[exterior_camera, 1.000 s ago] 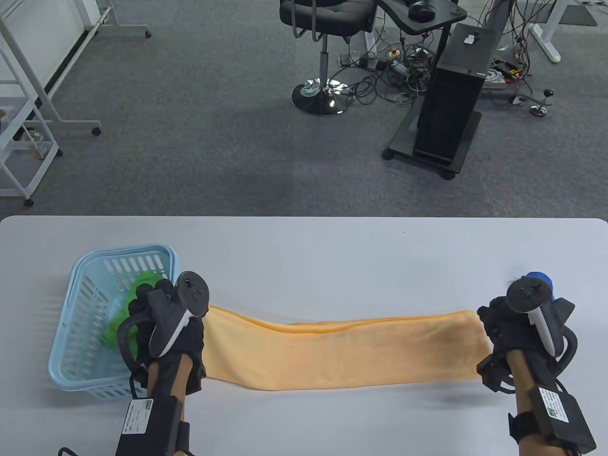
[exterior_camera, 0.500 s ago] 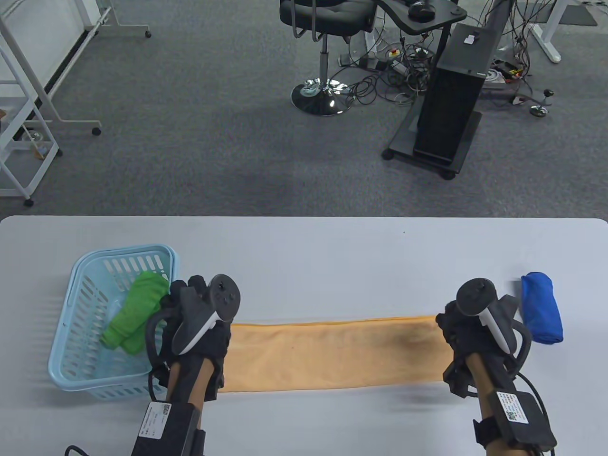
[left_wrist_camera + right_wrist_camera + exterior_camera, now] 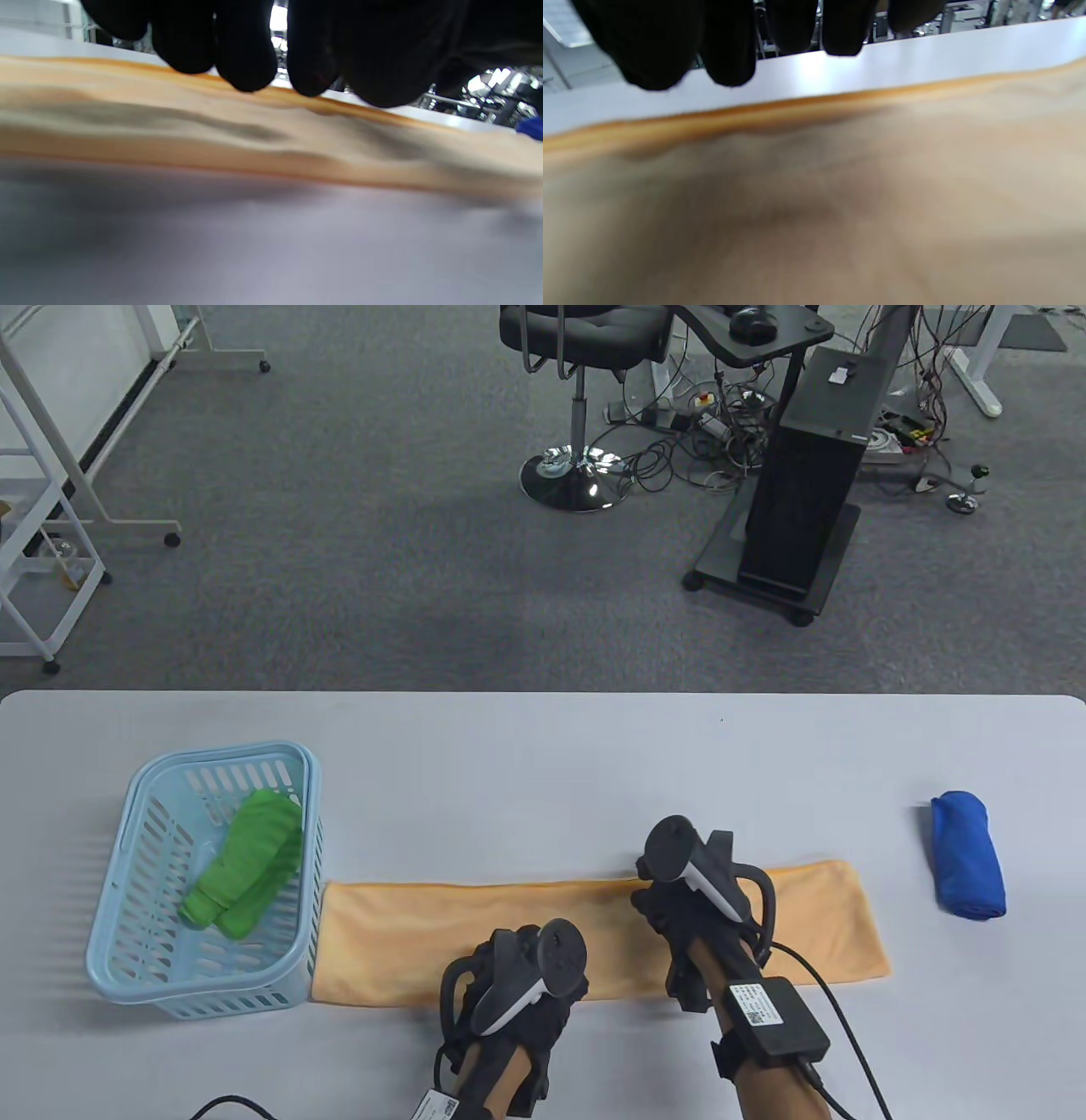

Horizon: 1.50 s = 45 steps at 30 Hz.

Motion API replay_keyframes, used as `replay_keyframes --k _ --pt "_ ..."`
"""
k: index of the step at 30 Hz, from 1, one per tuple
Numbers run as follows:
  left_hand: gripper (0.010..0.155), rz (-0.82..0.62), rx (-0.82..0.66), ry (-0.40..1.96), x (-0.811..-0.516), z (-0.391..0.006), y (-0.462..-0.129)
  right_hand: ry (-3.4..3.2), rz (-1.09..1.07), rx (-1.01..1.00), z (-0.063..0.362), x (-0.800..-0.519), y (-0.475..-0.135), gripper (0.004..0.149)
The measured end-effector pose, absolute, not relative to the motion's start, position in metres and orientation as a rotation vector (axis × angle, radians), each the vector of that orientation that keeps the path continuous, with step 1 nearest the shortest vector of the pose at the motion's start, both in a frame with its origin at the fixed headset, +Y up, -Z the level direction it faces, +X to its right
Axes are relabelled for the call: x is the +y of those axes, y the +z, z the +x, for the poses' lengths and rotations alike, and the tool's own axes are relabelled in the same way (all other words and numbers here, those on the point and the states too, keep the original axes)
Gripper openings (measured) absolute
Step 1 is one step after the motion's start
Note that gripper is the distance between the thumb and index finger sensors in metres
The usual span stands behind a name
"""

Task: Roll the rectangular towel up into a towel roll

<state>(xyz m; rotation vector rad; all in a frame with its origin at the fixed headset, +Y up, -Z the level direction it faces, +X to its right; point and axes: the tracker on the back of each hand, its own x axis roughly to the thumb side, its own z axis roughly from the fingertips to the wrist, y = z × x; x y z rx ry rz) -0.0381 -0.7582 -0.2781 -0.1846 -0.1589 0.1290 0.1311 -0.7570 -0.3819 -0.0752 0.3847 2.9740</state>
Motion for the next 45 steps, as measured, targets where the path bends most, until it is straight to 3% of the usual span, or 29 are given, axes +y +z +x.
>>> replay_keyframes --k 6,8,10,12,14,16,19,23,28,32,37,39,41,45 --pt "0.061 -0.180 -0.221 0.069 -0.764 -0.022 -0.279 3.066 -0.106 0.429 0.113 -0.772 -0.391 0.069" --pt "0.059 -0.195 -0.228 0.005 -0.768 -0.016 -0.278 3.166 -0.023 0.473 0.107 -0.777 -0.393 0.069" --pt "0.056 -0.236 -0.231 -0.062 -0.776 -0.012 -0.277 3.158 -0.035 0.405 0.105 -0.776 -0.393 0.061" --pt "0.046 -0.171 -0.214 -0.026 -0.777 -0.009 -0.275 3.144 -0.025 0.417 0.103 -0.776 -0.392 0.047" --pt "0.043 -0.163 -0.207 -0.036 -0.778 -0.011 -0.273 3.130 -0.014 0.369 0.105 -0.776 -0.391 0.046" --pt "0.043 -0.160 -0.202 -0.025 -0.775 -0.015 -0.270 3.131 -0.018 0.469 0.110 -0.771 -0.391 0.047" --pt "0.043 -0.069 -0.143 0.081 -0.754 -0.032 -0.271 2.953 -0.115 0.415 0.130 -0.748 -0.390 0.047" --pt "0.042 0.059 -0.090 0.300 -0.715 -0.059 -0.271 2.613 -0.215 0.303 0.166 -0.693 -0.381 0.047" --pt "0.041 0.079 -0.116 0.446 -0.664 -0.081 -0.286 2.351 -0.166 0.237 0.184 -0.636 -0.362 0.049" --pt "0.041 0.060 -0.139 0.534 -0.632 -0.094 -0.303 2.173 -0.053 0.328 0.182 -0.616 -0.346 0.077" --pt "0.053 0.102 -0.037 0.492 -0.604 -0.112 -0.306 2.048 -0.096 0.226 0.175 -0.600 -0.329 0.083" --pt "0.053 0.141 -0.014 0.556 -0.595 -0.118 -0.300 2.041 -0.080 0.220 0.171 -0.595 -0.326 0.083" --pt "0.051 0.092 -0.021 0.676 -0.592 -0.120 -0.295 2.059 -0.072 0.200 0.166 -0.592 -0.324 0.082" --pt "0.083 -0.099 0.018 0.848 -0.604 -0.110 -0.293 2.087 -0.072 0.175 0.156 -0.592 -0.322 0.082"
